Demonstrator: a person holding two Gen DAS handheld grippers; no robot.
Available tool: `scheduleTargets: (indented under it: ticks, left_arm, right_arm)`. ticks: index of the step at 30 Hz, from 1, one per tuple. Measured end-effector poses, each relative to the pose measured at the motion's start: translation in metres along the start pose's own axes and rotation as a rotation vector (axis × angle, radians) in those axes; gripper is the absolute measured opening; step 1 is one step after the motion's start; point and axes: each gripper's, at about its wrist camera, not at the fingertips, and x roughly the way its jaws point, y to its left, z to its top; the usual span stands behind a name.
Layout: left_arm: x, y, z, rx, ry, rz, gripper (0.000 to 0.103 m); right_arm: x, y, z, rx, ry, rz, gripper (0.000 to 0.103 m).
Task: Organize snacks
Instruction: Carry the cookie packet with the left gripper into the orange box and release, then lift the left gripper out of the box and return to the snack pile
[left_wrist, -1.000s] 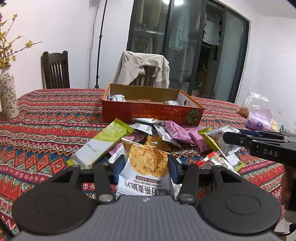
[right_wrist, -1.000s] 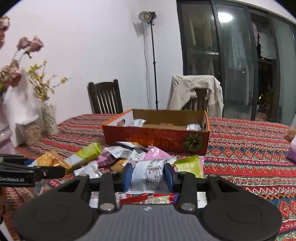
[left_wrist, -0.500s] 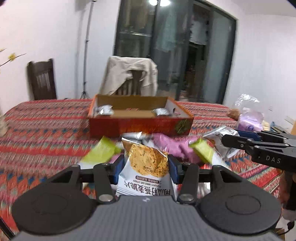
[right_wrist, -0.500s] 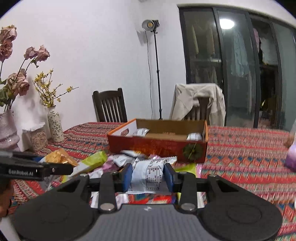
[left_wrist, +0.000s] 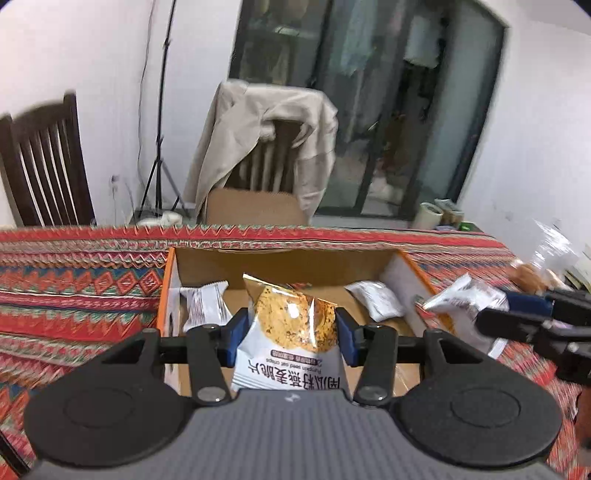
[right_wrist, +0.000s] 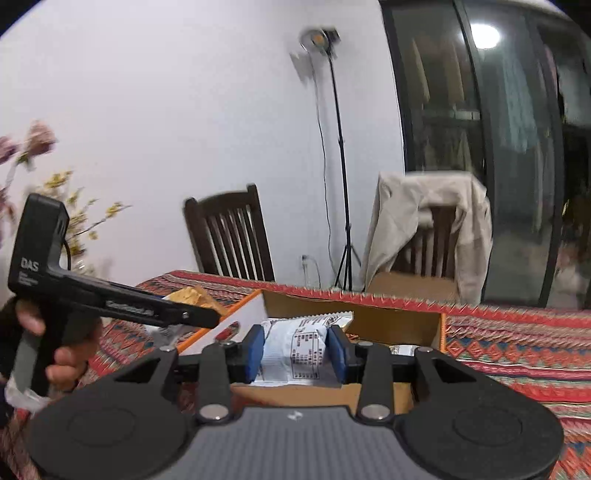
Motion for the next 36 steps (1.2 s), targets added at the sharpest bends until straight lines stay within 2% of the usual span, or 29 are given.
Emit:
scheduleTargets:
  ticks: [3,7,12,14,16,18,19,20,24,28,32,36]
  left_arm:
    - [0.053,0.01,0.018,-0.027,0.055,0.031,0.05]
    - [0.112,0.026,0.029,-0.073,0.122,0.058,0.05]
    - [0.158,0.038,0.029,-0.086,0.177,0.088,0.05]
    - [0.167,0.042,0.027,-0.105,0.219,0.059,0.049]
    - [0.172,0.048,0.026,-0.134,0.239,0.029,0.056]
    - [0.176,0.052,0.025,-0.159,0.257,0.018,0.068]
    - [0.177,0.055,0.024,-0.17,0.261,0.011,0.068]
    - [0.175,0.056,0.023,-0.178,0.258,0.005,0.068]
    - [0.164,0.052,0.024,-0.153,0.22,0.019,0.074]
    - [0.136,0.04,0.032,-0.11,0.193,0.023,0.078]
    - [0.096,0.033,0.043,-0.084,0.181,0.038,0.078]
    - [0.037,0.025,0.053,-0.068,0.152,0.026,0.085]
  right_arm:
    - [0.061,-0.025,0.017,0.037,0.077,-0.024,0.037]
    - [0.135,-0.058,0.021,0.1,0.185,-0.052,0.037]
    - [0.207,-0.081,0.017,0.134,0.299,-0.107,0.037]
    - [0.227,-0.083,0.014,0.13,0.334,-0.123,0.038]
    - [0.242,-0.086,0.01,0.153,0.389,-0.116,0.039]
    - [0.244,-0.087,0.01,0.166,0.394,-0.107,0.051]
    - [0.245,-0.087,0.009,0.168,0.402,-0.117,0.074]
    - [0.246,-0.088,0.008,0.174,0.411,-0.134,0.085]
    - [0.245,-0.09,0.004,0.188,0.407,-0.152,0.082]
    - [0.237,-0.08,0.005,0.126,0.389,-0.173,0.082]
    - [0.215,-0.067,0.02,0.106,0.38,-0.175,0.082]
    - [0.17,-0.051,0.048,0.072,0.338,-0.192,0.083]
